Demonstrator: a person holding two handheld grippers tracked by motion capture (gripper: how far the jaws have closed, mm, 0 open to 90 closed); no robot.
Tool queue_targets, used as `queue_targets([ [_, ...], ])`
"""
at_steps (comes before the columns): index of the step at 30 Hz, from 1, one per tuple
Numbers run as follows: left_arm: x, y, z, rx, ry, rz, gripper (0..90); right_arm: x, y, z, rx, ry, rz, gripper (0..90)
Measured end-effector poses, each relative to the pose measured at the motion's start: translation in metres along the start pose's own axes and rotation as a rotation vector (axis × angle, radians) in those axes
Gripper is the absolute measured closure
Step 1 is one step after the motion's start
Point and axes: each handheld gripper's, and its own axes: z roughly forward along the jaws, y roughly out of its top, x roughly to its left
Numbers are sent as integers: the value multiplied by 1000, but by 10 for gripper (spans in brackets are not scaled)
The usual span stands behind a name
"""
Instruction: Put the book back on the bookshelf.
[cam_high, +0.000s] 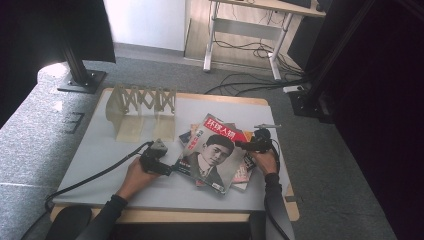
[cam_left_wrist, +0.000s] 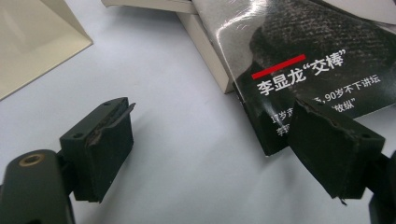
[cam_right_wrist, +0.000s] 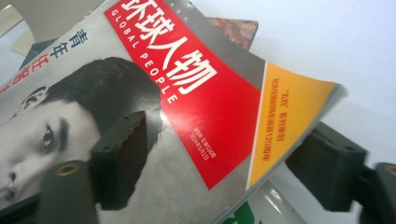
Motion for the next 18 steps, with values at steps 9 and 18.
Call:
queue_targets([
  [9,1,0,0,2,-5,-5,143,6,5,-6,0,-90,-58,622],
  [18,1,0,0,1,-10,-5,142,14,10,-17,-67,-81,-70,806],
])
